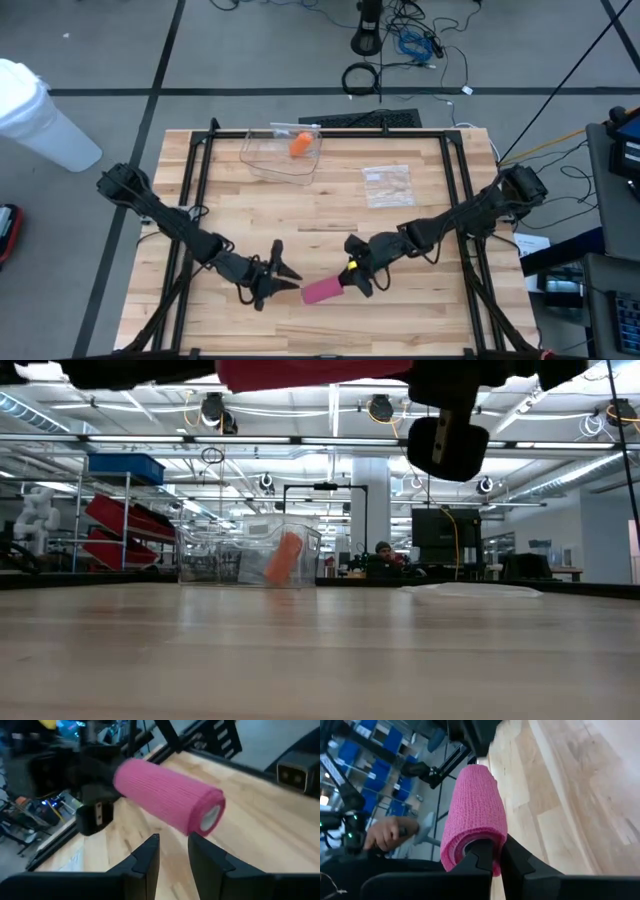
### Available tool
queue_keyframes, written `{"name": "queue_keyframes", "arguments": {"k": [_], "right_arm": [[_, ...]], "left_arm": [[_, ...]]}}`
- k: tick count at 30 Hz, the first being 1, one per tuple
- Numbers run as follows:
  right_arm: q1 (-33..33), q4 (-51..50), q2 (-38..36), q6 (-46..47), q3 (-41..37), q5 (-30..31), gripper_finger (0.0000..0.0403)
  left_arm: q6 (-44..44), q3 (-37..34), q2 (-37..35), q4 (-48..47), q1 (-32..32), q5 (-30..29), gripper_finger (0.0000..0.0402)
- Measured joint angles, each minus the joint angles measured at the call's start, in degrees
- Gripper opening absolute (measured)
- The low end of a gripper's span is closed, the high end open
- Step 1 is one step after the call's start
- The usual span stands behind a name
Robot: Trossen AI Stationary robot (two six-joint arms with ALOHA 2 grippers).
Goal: Roll bandage
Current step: Roll the pink bandage
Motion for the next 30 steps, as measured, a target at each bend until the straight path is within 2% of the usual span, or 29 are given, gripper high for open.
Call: {"name": "queue_keyframes", "arguments": {"k": [7, 10, 12, 14, 16, 17, 23, 26, 30], "right_arm": [[-0.82, 3.87, -0.04, -1.4, 0.02, -0.39, 0.0007], [-1.01, 5.66, -0.06, -1.89, 0.02, 2.77, 0.0007], [-1.01, 5.82, -0.07, -2.87, 0.01, 5.88, 0.0007], [-0.96, 5.66, -0.17, -3.83, 0.02, 8.21, 0.0006], [-1.01, 5.96, -0.22, -5.35, 0.0, 9.23, 0.0005], [-1.01, 6.13, -0.4, -5.94, 0.0, 9.47, 0.0005], [-1.01, 4.28, -4.07, -9.14, 0.0, 10.01, 0.0004], [-1.34, 4.19, -5.21, -9.34, 0.02, 10.05, 0.0003], [-1.34, 3.64, -4.93, -9.07, 0.02, 10.66, 0.0003]], "left_arm": [[0.76, -0.02, 0.96, 2.47, -0.01, -3.13, 0.0108], [0.71, -0.03, 0.96, 4.85, -0.01, -6.8, 0.0108], [0.02, -0.02, 0.96, 4.98, -0.12, -11.25, 0.0108], [-1.53, -0.04, 0.89, 4.37, -0.62, -18.76, 0.0108], [-2.52, -0.04, 0.18, 2.44, -1.82, -25.87, 0.0108], [-3.24, -0.04, -0.36, 1.37, -2.64, -27.52, 0.0108], [-3.63, -0.05, -6.02, 0.08, -6.88, -28.5, 0.0108], [-3.49, -0.07, -6.69, 0.02, -7.2, -28.29, 0.0108], [-3.8, -0.07, -6.32, 1.05, -6.43, -22.69, 0.0108]]}}
